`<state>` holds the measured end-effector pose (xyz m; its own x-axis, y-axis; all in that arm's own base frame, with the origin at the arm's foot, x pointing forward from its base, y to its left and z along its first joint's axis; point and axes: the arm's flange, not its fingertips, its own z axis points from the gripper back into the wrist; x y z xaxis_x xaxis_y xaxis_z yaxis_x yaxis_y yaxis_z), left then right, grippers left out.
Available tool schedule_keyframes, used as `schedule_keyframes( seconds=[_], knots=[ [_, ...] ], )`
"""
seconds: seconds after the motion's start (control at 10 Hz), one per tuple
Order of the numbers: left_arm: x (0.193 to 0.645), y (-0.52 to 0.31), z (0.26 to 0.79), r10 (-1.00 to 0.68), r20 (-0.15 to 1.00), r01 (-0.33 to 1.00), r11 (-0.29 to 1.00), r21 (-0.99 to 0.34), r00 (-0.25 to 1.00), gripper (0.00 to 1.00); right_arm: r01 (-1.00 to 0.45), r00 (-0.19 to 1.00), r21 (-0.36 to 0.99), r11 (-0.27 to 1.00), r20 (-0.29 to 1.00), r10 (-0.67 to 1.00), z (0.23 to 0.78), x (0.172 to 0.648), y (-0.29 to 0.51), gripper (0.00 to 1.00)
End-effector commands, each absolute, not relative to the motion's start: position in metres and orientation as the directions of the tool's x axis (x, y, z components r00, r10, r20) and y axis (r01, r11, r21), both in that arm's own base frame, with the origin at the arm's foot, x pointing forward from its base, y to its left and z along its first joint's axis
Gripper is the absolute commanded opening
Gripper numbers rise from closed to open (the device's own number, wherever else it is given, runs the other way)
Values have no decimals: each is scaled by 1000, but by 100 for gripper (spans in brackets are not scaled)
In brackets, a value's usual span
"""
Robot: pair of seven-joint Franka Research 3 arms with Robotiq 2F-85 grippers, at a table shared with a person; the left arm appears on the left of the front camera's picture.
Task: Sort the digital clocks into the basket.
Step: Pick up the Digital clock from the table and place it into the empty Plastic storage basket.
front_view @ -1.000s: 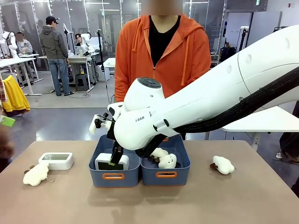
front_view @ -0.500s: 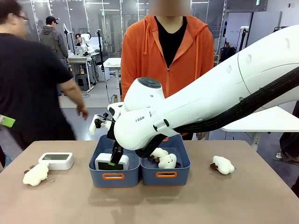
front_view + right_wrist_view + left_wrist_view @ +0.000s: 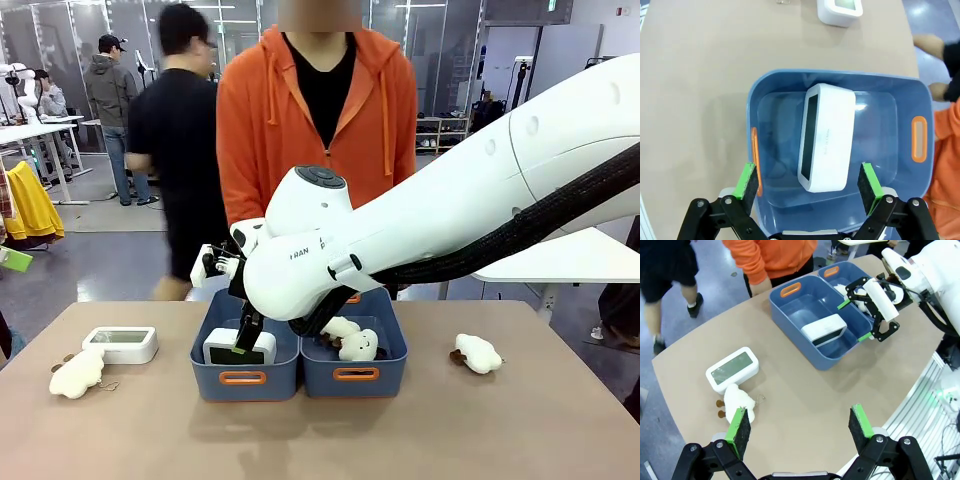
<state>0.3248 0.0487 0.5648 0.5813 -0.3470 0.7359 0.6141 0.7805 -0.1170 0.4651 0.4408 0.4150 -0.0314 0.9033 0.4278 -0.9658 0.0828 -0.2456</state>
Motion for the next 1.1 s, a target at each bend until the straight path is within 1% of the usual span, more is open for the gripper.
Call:
schedule_keyframes(
  seconds=[0.0,0.1,0.2,0.3,0.4,0.6,0.7,0.9,1.0],
  knots=[
    [324,50,565,-358,737,629,768,-117,573,100,-966,55,-192,172,497,866,469,449,403,100],
    [324,50,565,-358,737,629,768,-117,573,100,-955,115,-175,239,522,845,496,442,373,100],
    [324,50,565,-358,737,629,768,-117,573,100,-948,143,-176,264,505,851,508,434,346,100],
    [324,50,565,-358,737,629,768,-117,573,100,-937,211,-134,321,515,831,518,427,310,100],
    [324,50,565,-358,737,629,768,-117,573,100,-907,305,-101,409,512,803,523,424,268,100],
    [324,50,565,-358,737,629,768,-117,573,100,-807,498,19,590,558,663,525,407,185,100],
    [324,50,565,-358,737,629,768,-117,573,100,-744,589,126,656,588,554,524,396,146,100],
    [324,50,565,-358,737,629,768,-117,573,100,-625,713,260,736,575,402,509,369,75,100],
    [324,50,565,-358,737,629,768,-117,573,100,-590,737,305,747,581,346,498,357,49,100]
  ],
)
